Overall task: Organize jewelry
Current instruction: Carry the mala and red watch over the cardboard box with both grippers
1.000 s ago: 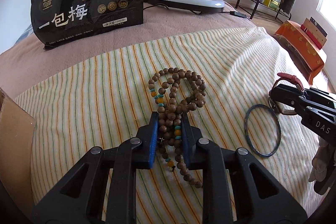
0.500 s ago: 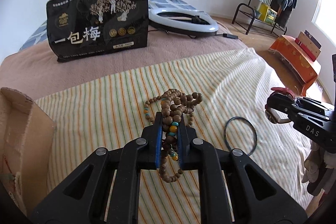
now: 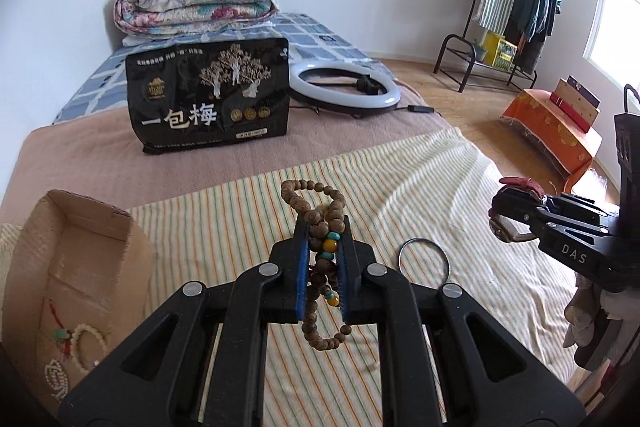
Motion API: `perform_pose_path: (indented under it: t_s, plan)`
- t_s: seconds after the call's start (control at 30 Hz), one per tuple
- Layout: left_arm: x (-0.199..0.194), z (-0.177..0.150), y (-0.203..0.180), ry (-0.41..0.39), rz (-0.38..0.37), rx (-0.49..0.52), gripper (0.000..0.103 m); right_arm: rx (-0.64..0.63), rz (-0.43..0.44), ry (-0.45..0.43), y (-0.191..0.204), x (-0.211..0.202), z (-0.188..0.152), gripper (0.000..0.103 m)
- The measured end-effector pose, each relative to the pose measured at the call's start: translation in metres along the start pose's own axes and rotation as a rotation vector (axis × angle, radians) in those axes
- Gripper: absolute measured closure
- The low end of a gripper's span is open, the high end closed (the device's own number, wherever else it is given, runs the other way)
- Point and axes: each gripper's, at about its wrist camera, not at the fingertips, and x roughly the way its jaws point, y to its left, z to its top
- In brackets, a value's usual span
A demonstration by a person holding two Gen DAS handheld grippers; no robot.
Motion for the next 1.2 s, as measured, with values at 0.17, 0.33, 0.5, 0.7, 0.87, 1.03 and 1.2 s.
perform_pose_path:
  t_s: [0.17, 0.33, 0.5, 0.7, 0.87, 1.03, 1.2]
  plan:
    - [-0.029, 0.004, 0.008, -0.035, 0.008, 0.001, 0.093, -0.013, 0.007, -0.023, 0.013, -0.02, 0.006, 0.088]
    - [-0.058, 0.007, 0.017, -0.067, 0.016, -0.005, 0.093, -0.027, 0.022, -0.045, 0.03, -0.038, 0.01, 0.088]
    - [-0.088, 0.007, 0.023, -0.102, 0.027, 0.002, 0.093, -0.045, 0.041, -0.061, 0.049, -0.053, 0.013, 0.088]
    - [-0.122, 0.005, 0.033, -0.141, 0.037, -0.003, 0.093, -0.064, 0.068, -0.078, 0.074, -0.069, 0.017, 0.088]
    - [-0.145, 0.005, 0.048, -0.166, 0.049, -0.014, 0.093, -0.077, 0.092, -0.089, 0.094, -0.078, 0.021, 0.088]
    - [-0.164, 0.005, 0.066, -0.189, 0.063, -0.027, 0.093, -0.098, 0.112, -0.102, 0.115, -0.085, 0.026, 0.088]
    - [-0.179, 0.003, 0.087, -0.205, 0.086, -0.034, 0.093, -0.12, 0.139, -0.106, 0.14, -0.086, 0.03, 0.088]
